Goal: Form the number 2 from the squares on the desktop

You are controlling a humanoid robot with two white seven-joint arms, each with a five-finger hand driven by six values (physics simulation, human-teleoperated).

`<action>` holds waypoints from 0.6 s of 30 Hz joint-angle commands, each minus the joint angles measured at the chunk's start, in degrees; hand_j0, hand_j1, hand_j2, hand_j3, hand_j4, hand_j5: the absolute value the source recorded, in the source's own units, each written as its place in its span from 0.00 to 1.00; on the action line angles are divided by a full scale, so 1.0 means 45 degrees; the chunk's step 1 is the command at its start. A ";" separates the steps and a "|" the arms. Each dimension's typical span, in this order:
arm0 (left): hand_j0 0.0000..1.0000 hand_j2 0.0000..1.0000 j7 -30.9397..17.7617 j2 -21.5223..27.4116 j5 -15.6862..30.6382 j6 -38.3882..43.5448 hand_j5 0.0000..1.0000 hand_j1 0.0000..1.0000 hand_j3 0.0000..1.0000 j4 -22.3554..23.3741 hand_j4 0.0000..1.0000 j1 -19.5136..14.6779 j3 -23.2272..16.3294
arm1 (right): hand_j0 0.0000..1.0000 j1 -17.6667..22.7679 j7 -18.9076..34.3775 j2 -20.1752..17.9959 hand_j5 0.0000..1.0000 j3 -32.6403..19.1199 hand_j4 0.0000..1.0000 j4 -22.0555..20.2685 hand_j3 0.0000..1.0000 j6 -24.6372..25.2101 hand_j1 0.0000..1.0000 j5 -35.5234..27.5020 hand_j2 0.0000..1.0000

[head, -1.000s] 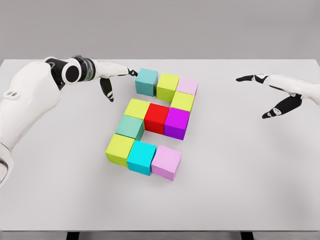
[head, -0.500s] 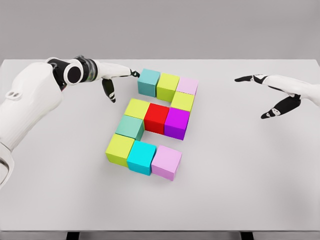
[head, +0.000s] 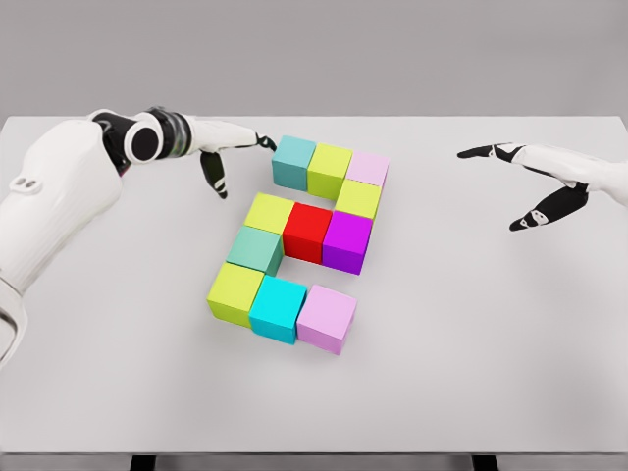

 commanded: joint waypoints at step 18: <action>1.00 1.00 0.0005 0.6453 0.4057 -0.5655 1.00 1.00 1.00 -0.4775 1.00 0.1347 0.0440 | 1.00 -0.0117 -0.0005 -0.0225 1.00 -0.0129 1.00 -0.0284 1.00 0.0034 1.00 -0.0129 1.00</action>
